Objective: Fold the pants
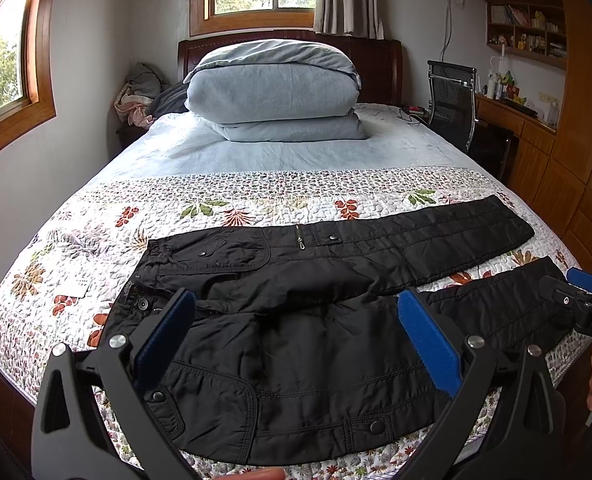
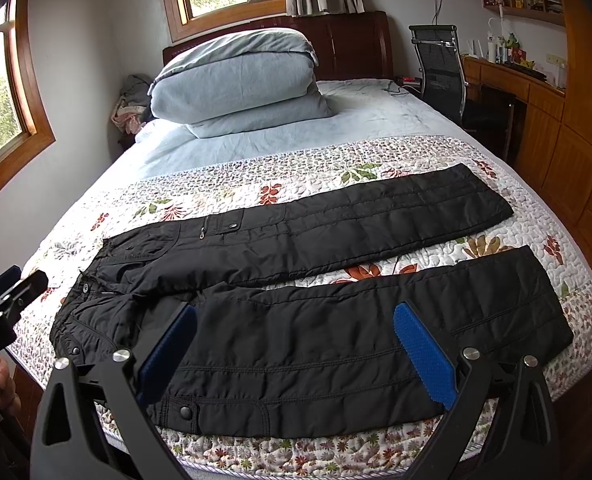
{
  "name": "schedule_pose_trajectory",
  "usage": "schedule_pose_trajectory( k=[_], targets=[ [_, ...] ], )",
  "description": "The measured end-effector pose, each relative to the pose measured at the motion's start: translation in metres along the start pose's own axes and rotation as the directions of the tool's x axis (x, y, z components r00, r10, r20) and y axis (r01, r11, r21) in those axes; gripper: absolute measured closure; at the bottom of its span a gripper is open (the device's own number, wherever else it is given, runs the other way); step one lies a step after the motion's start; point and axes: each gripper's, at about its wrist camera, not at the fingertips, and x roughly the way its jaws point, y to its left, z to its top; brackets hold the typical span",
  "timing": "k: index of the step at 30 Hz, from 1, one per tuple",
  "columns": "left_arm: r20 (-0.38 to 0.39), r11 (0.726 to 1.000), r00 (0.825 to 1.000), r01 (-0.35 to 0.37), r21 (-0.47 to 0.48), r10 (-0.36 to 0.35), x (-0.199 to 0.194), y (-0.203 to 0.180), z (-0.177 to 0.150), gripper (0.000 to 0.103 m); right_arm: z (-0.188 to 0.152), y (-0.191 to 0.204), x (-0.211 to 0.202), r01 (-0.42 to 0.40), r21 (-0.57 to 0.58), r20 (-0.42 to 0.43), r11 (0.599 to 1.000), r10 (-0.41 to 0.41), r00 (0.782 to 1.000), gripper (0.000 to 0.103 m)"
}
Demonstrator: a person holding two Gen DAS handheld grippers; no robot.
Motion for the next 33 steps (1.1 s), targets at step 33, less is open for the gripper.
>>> schedule_pose_trajectory(
  k=[33],
  targets=[
    [-0.698,0.764,0.62,-0.234,-0.601,-0.359,0.333,0.326,0.046,0.002,0.211,-0.287,0.289,0.105,0.108,-0.474,0.989,-0.041,0.879,0.003]
  ],
)
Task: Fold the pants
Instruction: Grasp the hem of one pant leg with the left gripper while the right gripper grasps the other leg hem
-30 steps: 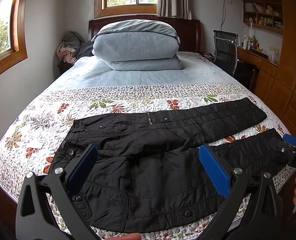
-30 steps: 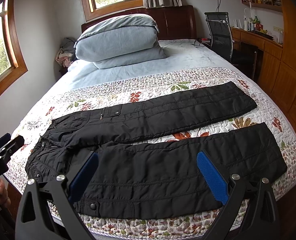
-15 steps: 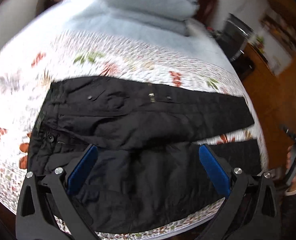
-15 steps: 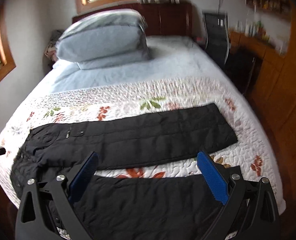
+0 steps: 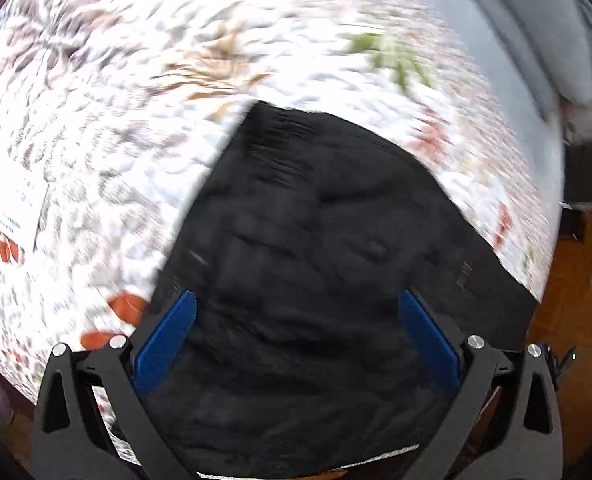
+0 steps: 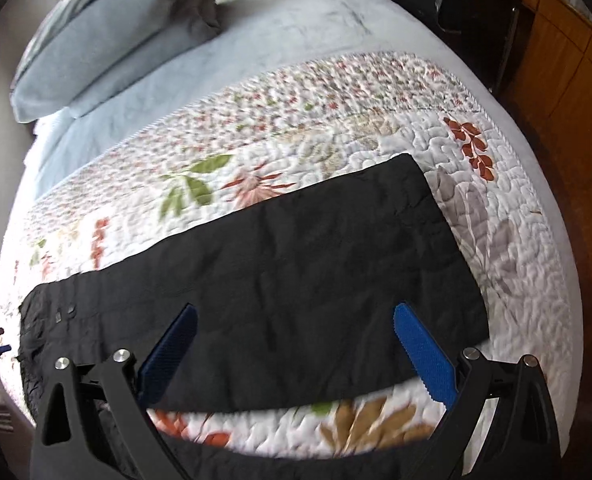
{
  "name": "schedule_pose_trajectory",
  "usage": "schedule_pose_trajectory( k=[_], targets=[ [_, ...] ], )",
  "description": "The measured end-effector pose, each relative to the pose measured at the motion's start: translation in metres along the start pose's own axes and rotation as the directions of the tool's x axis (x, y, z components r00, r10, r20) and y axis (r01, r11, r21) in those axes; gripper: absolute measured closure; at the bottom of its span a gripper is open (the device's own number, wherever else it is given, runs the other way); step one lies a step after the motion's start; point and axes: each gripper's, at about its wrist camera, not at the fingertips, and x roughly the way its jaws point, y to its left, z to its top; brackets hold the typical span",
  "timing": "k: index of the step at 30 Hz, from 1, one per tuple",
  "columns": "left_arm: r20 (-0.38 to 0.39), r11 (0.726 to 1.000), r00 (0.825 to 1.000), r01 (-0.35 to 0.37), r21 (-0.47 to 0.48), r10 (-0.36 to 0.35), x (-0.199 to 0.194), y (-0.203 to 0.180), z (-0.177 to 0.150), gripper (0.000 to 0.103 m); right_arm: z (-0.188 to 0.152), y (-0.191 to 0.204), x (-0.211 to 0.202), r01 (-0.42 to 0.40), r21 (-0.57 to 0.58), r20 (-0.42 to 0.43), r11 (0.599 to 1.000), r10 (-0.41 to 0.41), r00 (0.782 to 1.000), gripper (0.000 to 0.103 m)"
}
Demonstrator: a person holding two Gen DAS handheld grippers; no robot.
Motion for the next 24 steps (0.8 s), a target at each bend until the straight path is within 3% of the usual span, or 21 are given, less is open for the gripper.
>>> schedule_pose_trajectory(
  k=[4,6,8,14,17,18,19,24],
  targets=[
    [-0.03,0.995,0.998,0.05,-0.085,-0.052,0.016,0.019,0.024,0.002,0.016,-0.005,0.027,0.023,-0.002,-0.023,1.0,-0.023,0.999,0.003],
    [-0.028,0.995,0.999,0.035,-0.096,-0.037,0.022,0.021,0.033,0.002,0.022,-0.008,0.037,0.026,0.0,-0.028,1.0,-0.026,0.999,0.003],
    [-0.033,0.996,0.999,-0.012,-0.084,0.009,0.027,0.021,0.04,0.002,0.027,-0.011,0.044,0.039,0.001,-0.033,0.999,-0.039,0.999,0.003],
    [-0.032,0.999,0.999,-0.042,-0.015,0.041,0.038,0.005,0.047,0.003,0.034,-0.02,0.055,0.107,-0.029,-0.041,0.994,-0.108,0.993,0.003],
    [-0.022,0.995,0.996,-0.091,0.044,0.092,0.041,-0.008,0.046,0.017,0.035,-0.028,0.059,0.128,-0.024,-0.043,0.992,-0.129,0.991,0.003],
    [-0.02,0.991,0.992,-0.122,0.058,0.123,0.043,-0.008,0.046,0.027,0.035,-0.033,0.061,0.132,-0.019,-0.046,0.991,-0.133,0.99,0.003],
    [-0.021,0.986,0.988,-0.151,0.076,0.153,0.045,-0.011,0.046,0.029,0.036,-0.035,0.062,0.132,-0.014,-0.046,0.991,-0.133,0.99,0.003],
    [-0.018,0.985,0.99,-0.138,0.102,0.141,0.043,-0.019,0.049,0.045,0.04,-0.05,0.066,0.099,0.013,-0.037,0.995,-0.098,0.994,0.003]
  ],
)
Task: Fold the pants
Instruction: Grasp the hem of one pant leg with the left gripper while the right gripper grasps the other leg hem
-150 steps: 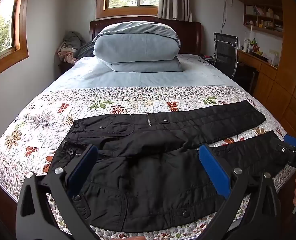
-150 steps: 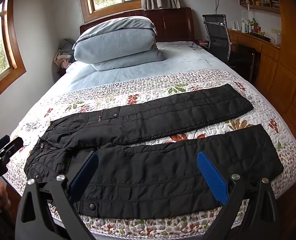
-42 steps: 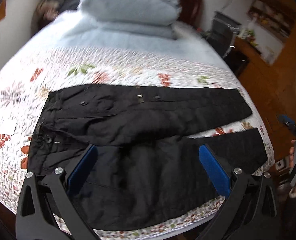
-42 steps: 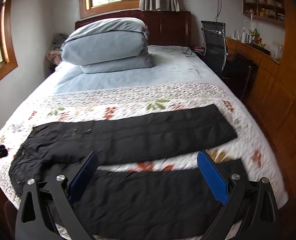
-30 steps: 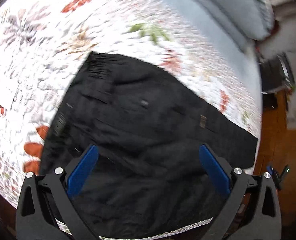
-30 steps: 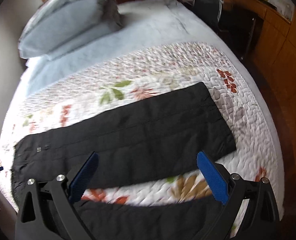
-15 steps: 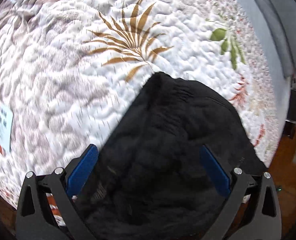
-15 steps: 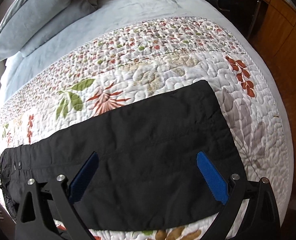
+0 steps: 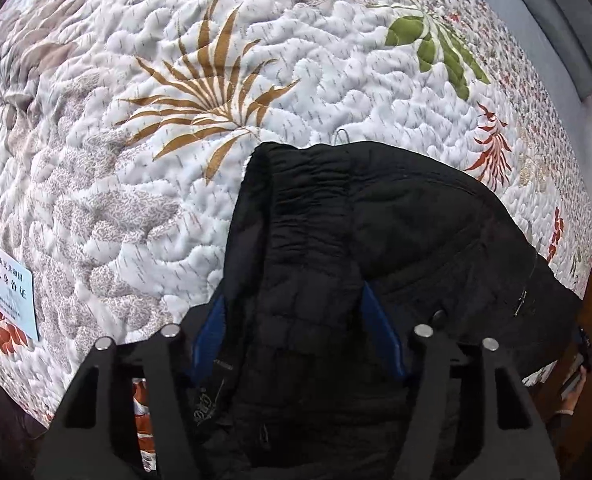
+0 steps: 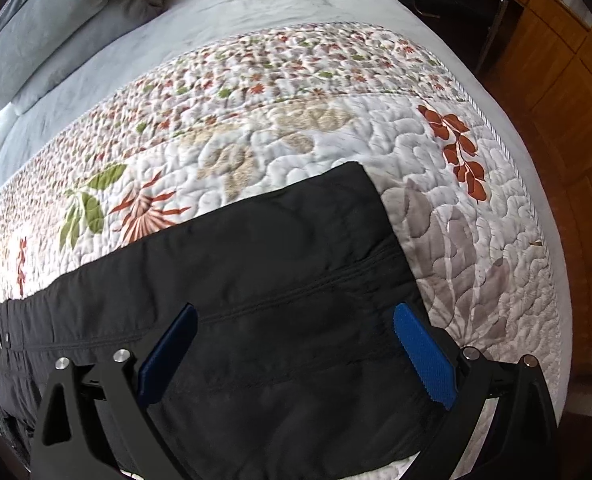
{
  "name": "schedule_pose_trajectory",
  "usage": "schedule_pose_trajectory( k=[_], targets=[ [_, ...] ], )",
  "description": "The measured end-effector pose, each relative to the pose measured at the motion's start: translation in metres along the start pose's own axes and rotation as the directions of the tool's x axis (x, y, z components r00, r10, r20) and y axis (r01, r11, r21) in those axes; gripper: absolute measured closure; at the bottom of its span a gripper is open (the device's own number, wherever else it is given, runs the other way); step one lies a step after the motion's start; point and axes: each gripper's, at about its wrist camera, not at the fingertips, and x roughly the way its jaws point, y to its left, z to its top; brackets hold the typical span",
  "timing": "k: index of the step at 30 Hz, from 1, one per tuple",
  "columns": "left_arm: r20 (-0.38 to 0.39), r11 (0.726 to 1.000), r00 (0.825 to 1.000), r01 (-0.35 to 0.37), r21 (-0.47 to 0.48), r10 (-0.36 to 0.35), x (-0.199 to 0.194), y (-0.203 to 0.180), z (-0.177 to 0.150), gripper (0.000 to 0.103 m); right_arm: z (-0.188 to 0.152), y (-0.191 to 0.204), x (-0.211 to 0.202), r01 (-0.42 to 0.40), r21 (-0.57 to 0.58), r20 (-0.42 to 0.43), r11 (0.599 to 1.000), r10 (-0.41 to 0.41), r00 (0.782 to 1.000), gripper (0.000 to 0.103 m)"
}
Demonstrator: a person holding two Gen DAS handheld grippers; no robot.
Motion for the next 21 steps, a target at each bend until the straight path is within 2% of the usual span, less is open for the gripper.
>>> schedule_pose_trajectory(
  k=[4,10,15,19,21],
  targets=[
    [0.005,0.999,1.0,-0.029,0.031,0.028,-0.003,-0.008,-0.001,0.054,0.008,-0.005,-0.002,-0.055,-0.009,0.012,0.998,0.055,0.998,0.003],
    [0.025,0.997,0.998,-0.052,0.055,0.05,-0.003,-0.031,-0.001,0.062,0.022,-0.019,-0.001,-0.053,-0.016,0.01,0.998,0.053,0.999,0.003],
    [0.034,0.996,0.998,-0.063,0.063,0.06,0.001,-0.044,-0.007,0.062,0.035,-0.034,0.012,-0.011,0.007,-0.009,1.0,0.011,1.0,0.005],
    [0.034,0.995,0.997,-0.075,0.069,0.073,0.004,-0.043,-0.009,0.062,0.043,-0.03,0.032,0.043,-0.033,-0.037,0.999,-0.044,0.998,0.018],
    [0.032,0.994,0.996,-0.082,0.072,0.08,0.007,-0.046,-0.008,0.062,0.046,-0.027,0.04,0.061,-0.048,-0.044,0.997,-0.063,0.997,0.018]
  ],
)
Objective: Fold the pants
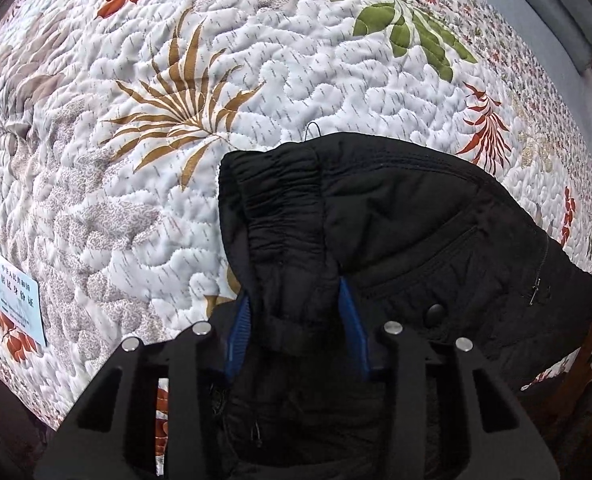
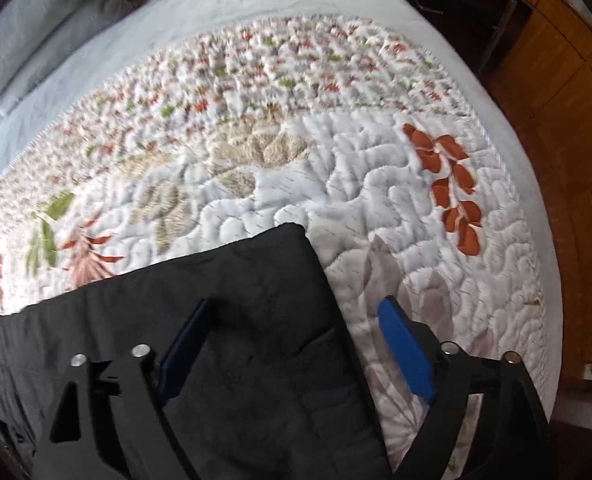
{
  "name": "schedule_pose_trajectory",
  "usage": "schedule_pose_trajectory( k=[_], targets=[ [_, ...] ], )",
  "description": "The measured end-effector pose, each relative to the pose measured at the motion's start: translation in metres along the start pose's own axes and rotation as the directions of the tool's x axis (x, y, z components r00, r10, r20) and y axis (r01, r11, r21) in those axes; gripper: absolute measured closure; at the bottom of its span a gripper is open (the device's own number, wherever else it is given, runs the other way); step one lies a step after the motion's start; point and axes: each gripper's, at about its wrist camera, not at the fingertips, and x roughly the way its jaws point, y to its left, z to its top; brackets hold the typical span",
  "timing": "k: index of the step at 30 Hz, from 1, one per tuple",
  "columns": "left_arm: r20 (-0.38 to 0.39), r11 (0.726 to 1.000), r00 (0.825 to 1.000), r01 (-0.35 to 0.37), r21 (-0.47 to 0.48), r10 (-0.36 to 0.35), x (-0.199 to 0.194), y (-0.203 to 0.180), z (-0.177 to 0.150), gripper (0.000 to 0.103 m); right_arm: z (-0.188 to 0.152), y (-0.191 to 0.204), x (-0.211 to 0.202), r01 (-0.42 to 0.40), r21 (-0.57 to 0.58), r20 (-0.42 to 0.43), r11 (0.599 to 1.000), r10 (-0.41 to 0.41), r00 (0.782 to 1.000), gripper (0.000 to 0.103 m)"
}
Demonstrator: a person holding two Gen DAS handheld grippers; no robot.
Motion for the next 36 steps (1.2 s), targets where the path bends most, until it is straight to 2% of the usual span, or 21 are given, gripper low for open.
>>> schedule_pose_trajectory(
  k=[3,4,6,8,9,10,12,18,27,30,33,36],
  targets=[
    [-0.004,1.0,1.0,-0.009,0.003,0.009,0.005,-0.003,0.002,0.061,0.006,0.003,0.004,0.018,-0.014,0.004,1.0,-0.018,1.0,0.017],
    [-0.006,1.0,1.0,-0.013,0.005,0.013,0.007,-0.006,0.003,0.061,0.006,0.005,0.005,0.023,-0.022,0.005,0.999,-0.023,1.0,0.019],
    [-0.006,1.0,1.0,-0.017,0.01,0.017,0.01,-0.005,0.004,0.061,0.006,0.012,0.004,0.02,-0.068,0.008,0.998,-0.02,1.0,0.032],
    [-0.002,1.0,1.0,-0.024,0.016,0.024,0.012,-0.009,0.005,0.061,0.006,0.02,0.0,0.019,-0.09,0.012,0.996,-0.018,1.0,0.051],
    [0.0,1.0,1.0,-0.026,0.016,0.026,0.013,-0.011,0.005,0.061,0.005,0.025,-0.003,0.035,-0.116,0.019,0.993,-0.033,0.999,0.057],
    [0.004,0.999,1.0,-0.029,0.016,0.029,0.014,-0.013,0.004,0.061,0.004,0.028,-0.005,0.039,-0.133,0.024,0.99,-0.037,0.999,0.072],
    [0.011,0.999,0.999,-0.037,0.019,0.037,0.013,-0.02,0.004,0.062,0.002,0.031,-0.013,0.029,-0.14,0.036,0.99,-0.024,0.999,0.088],
    [0.047,0.997,0.997,-0.062,0.038,0.061,0.009,-0.037,-0.002,0.068,-0.011,0.042,-0.036,0.087,-0.179,0.113,0.98,-0.067,0.991,0.091],
    [0.14,0.996,0.989,-0.047,0.074,0.036,-0.013,-0.058,-0.019,0.075,-0.038,0.048,-0.092,0.091,-0.189,0.262,0.978,-0.039,0.964,0.092],
    [0.181,0.994,0.983,-0.023,0.107,0.003,-0.025,-0.063,-0.024,0.075,-0.053,0.05,-0.117,0.082,-0.196,0.322,0.977,-0.015,0.947,0.092],
    [0.23,0.989,0.971,0.026,0.143,-0.059,-0.037,-0.065,-0.035,0.076,-0.068,0.051,-0.138,0.066,-0.207,0.381,0.976,0.018,0.924,0.092],
    [0.272,0.981,0.955,0.066,0.183,-0.115,-0.046,-0.059,-0.047,0.076,-0.088,0.047,-0.16,0.035,-0.221,0.453,0.975,0.071,0.889,0.092]
  ],
)
